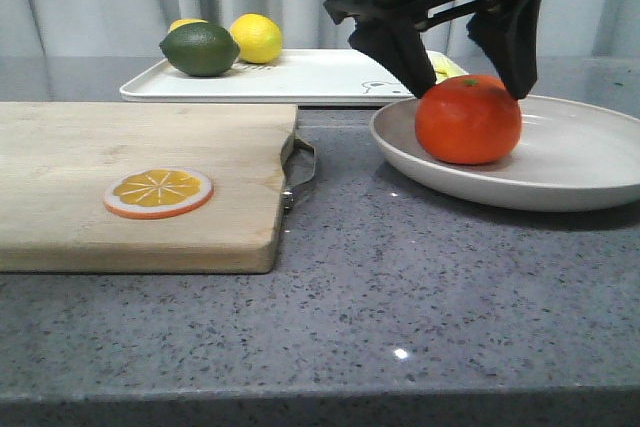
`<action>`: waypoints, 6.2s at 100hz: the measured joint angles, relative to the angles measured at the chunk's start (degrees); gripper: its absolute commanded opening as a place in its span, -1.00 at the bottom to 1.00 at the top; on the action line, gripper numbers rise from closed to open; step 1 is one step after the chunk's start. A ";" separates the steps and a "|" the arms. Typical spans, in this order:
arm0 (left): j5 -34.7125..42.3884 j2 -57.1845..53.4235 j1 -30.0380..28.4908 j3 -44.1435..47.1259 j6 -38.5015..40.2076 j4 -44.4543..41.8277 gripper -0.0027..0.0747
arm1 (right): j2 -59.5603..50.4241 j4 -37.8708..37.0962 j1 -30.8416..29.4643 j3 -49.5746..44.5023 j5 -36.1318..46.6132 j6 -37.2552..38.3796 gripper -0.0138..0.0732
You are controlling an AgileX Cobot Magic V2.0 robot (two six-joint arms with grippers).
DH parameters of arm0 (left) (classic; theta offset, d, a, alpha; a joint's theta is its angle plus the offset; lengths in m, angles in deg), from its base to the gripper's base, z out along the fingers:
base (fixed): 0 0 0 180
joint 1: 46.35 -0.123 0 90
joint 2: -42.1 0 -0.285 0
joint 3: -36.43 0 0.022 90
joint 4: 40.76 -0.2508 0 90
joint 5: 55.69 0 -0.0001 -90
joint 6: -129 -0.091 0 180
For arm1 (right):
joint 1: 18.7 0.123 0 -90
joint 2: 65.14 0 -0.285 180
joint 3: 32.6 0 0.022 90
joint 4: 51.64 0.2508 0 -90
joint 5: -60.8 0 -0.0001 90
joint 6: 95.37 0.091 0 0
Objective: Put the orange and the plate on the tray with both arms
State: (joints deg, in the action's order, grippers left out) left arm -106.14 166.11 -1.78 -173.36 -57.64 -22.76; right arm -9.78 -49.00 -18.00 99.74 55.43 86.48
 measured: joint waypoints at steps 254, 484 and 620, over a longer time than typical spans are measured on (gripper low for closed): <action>6.86 -68.59 -11.73 53.84 4.40 -3.98 -0.98 | 40.20 7.35 2.27 32.75 -38.88 0.00 0.05; 6.96 -68.59 -11.86 53.84 4.52 -1.35 -0.98 | 90.09 21.46 6.56 107.83 -52.24 2.30 -0.83; 6.96 -68.59 -11.86 53.84 4.52 -1.35 -0.98 | 86.34 17.87 6.20 108.74 -59.89 1.89 -0.74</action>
State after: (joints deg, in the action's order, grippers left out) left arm -99.18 97.52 -13.64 -119.52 -53.13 -24.11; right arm 76.56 -31.13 -11.80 208.48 -4.46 88.37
